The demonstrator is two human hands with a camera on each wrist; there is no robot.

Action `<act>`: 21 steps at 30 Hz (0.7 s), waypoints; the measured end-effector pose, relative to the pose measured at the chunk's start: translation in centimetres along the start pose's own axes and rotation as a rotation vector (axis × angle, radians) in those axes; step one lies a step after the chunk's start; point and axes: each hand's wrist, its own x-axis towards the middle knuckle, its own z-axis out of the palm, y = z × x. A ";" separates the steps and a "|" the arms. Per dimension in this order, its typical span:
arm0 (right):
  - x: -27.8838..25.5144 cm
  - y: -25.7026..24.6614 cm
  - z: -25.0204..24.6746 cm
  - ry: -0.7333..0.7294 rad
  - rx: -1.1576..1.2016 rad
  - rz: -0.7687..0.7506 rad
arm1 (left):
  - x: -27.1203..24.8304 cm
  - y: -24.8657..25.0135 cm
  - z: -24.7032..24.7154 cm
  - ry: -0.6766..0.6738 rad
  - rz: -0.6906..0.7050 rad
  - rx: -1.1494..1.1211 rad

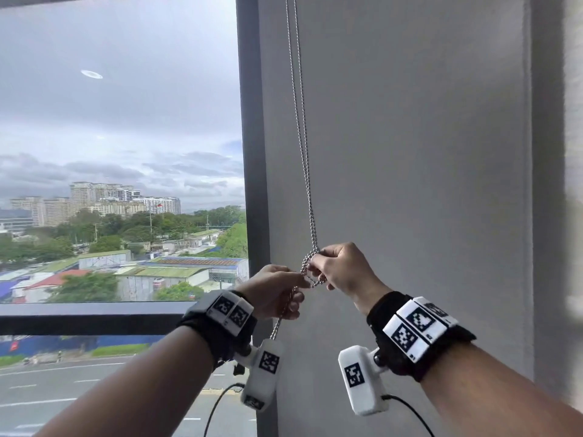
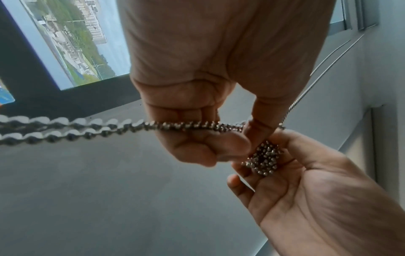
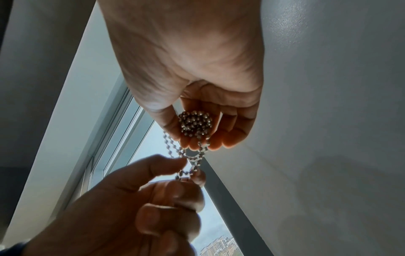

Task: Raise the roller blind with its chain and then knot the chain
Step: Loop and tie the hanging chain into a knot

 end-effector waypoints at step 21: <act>-1.6 0.9 -0.7 0.025 0.180 -0.058 | 0.9 -1.6 1.3 0.190 0.305 -0.173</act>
